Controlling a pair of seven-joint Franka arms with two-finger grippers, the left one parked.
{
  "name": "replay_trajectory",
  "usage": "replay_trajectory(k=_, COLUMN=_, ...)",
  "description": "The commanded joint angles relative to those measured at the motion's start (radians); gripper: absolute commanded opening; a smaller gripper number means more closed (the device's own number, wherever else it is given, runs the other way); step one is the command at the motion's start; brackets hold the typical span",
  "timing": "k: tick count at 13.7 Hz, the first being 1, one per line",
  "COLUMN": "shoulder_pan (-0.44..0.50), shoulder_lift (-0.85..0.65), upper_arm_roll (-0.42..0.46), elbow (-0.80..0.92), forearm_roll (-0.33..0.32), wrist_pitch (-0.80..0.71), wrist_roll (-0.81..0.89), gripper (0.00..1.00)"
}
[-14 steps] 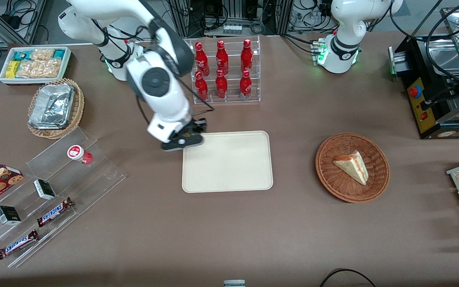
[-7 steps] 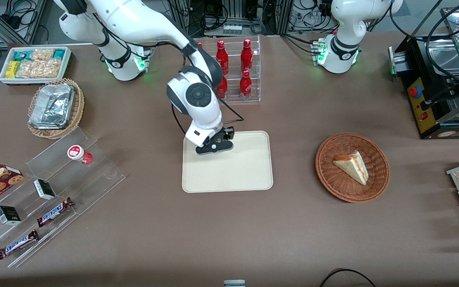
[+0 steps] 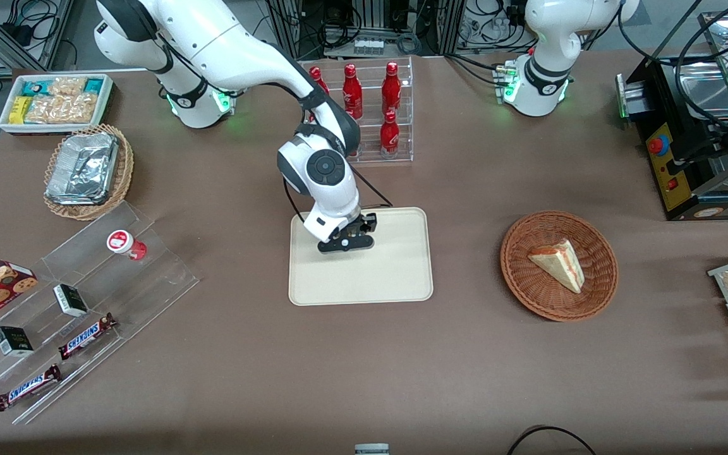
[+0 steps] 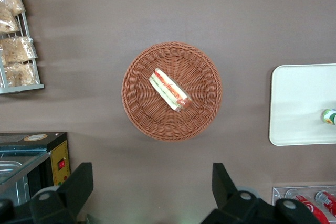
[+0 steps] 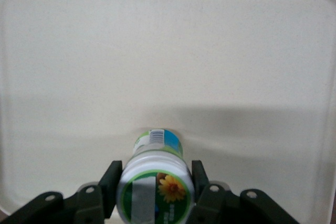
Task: Place green gum on tray
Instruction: 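Lower the gum container onto the tray and open the right gripper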
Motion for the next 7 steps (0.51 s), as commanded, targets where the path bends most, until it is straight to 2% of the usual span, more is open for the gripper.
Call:
replay_trajectory(k=1, shoulder_pan=0.015, shoulder_lift=0.026, upper_arm_roll=-0.011, elbow=0.031, forearm_roll=-0.001, wrist_pitch=0.001, wrist_roll=0.056, gripper=0.00)
replay_trajectory(k=4, shoulder_pan=0.018, shoulder_lift=0.033, upper_arm_roll=-0.011, elbow=0.039, forearm_roll=-0.001, wrist_pitch=0.001, wrist_roll=0.058, gripper=0.00)
replay_trajectory(k=5, shoulder_pan=0.018, shoulder_lift=0.035, upper_arm_roll=-0.011, elbow=0.039, forearm_roll=-0.001, wrist_pitch=0.001, wrist_roll=0.058, gripper=0.09)
replay_trajectory(k=6, shoulder_pan=0.018, shoulder_lift=0.038, upper_arm_roll=-0.011, elbow=0.042, forearm_roll=0.000, wrist_pitch=0.001, wrist_roll=0.058, gripper=0.23)
replay_trajectory(k=7, shoulder_pan=0.018, shoulder_lift=0.044, upper_arm_roll=-0.011, elbow=0.043, forearm_roll=0.000, wrist_pitch=0.001, wrist_roll=0.058, gripper=0.24)
